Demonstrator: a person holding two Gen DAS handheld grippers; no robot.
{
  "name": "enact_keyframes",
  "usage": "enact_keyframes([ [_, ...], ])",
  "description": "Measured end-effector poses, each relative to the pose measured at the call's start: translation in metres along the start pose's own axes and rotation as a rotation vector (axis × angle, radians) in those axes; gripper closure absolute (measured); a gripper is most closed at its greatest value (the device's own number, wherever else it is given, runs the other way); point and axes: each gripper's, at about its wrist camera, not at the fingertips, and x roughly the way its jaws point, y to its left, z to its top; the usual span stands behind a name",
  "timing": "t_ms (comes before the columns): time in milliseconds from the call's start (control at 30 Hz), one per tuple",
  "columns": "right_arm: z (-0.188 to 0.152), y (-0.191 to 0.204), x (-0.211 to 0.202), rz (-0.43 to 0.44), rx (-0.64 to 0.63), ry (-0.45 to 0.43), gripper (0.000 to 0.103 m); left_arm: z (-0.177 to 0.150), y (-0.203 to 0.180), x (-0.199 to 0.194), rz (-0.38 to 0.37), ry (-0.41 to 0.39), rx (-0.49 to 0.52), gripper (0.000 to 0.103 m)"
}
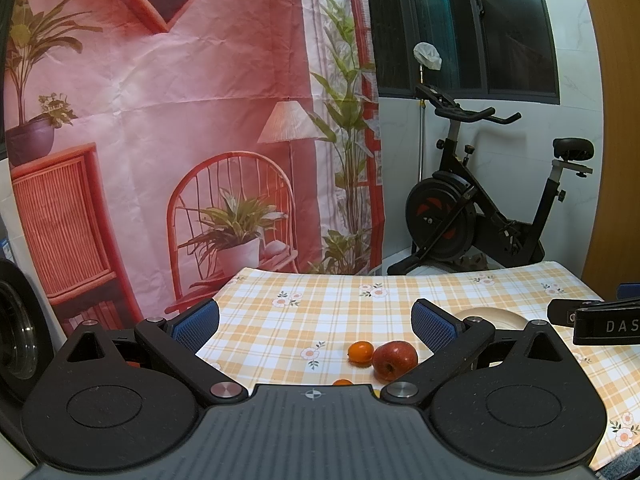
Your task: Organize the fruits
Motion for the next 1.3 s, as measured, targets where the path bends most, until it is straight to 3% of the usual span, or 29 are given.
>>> enact_keyframes([
  [367, -0.006, -0.001, 0.006, 0.002, -0.013, -0.009, 0.0, -0.007, 0.002, 0.012, 0.023, 0.027, -0.015, 0.0],
  [833, -0.03, -0.012, 0.046, 0.013, -0.062, -0.151, 0.0, -0.022, 0.017, 0.053, 0.024, 0.091, -0.022, 0.0],
  [1300, -0.065, -0.023, 0.09, 0.033, -0.025, -0.082, 0.0, -0.046, 0.019, 0.093, -0.034, 0.175, -0.032, 0.007],
])
